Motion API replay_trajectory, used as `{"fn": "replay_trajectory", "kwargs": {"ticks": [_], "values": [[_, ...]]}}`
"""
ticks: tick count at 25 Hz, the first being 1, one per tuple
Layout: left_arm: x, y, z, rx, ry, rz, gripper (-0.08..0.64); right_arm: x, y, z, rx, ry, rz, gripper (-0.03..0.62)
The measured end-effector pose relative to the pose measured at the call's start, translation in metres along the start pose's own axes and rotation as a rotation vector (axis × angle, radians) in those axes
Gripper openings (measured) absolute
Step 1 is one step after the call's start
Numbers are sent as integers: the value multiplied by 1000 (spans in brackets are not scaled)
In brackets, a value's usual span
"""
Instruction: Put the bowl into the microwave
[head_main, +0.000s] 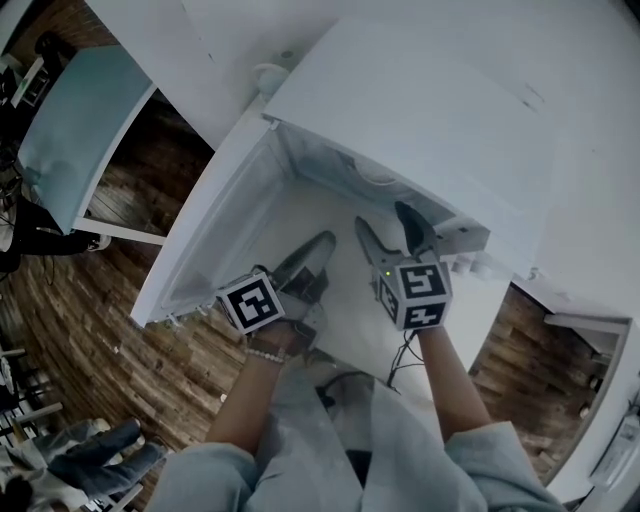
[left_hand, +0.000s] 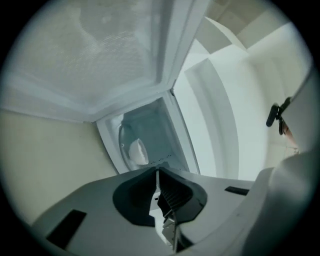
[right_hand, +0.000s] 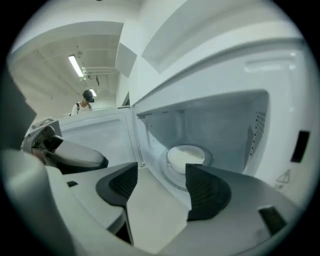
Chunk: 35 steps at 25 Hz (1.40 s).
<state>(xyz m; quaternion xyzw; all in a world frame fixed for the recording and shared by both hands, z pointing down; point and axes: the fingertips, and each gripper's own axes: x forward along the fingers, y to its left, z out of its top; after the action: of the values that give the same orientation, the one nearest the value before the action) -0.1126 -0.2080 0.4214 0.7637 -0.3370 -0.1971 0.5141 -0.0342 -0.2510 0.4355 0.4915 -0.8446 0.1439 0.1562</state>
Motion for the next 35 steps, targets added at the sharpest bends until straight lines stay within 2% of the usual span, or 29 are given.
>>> {"fn": "replay_trajectory", "kwargs": {"ticks": [1,4,11,15,22,26,35], "values": [[-2,-4,0,44,1,14,-6,-7,1,3,0,-13,3,299],[-8,-22,5,129,-18,9,-6,-29,4,11,8,-44,6,255],[-18,-68,2,230,1,-37,-6,-78,14,30,36,-136,-5,114],[-24,-89,-3,267,23,-78,-7,-98,22,40,40,-169,-2,5],[-36,-116,-14,426,79,-100,-8,-124,39,56,31,-225,52,3],[-48,-128,-13,455,67,-123,-8,-141,51,68,48,-294,88,2],[-65,-137,-15,515,84,-122,-8,-156,64,67,-8,-281,99,2]]}}
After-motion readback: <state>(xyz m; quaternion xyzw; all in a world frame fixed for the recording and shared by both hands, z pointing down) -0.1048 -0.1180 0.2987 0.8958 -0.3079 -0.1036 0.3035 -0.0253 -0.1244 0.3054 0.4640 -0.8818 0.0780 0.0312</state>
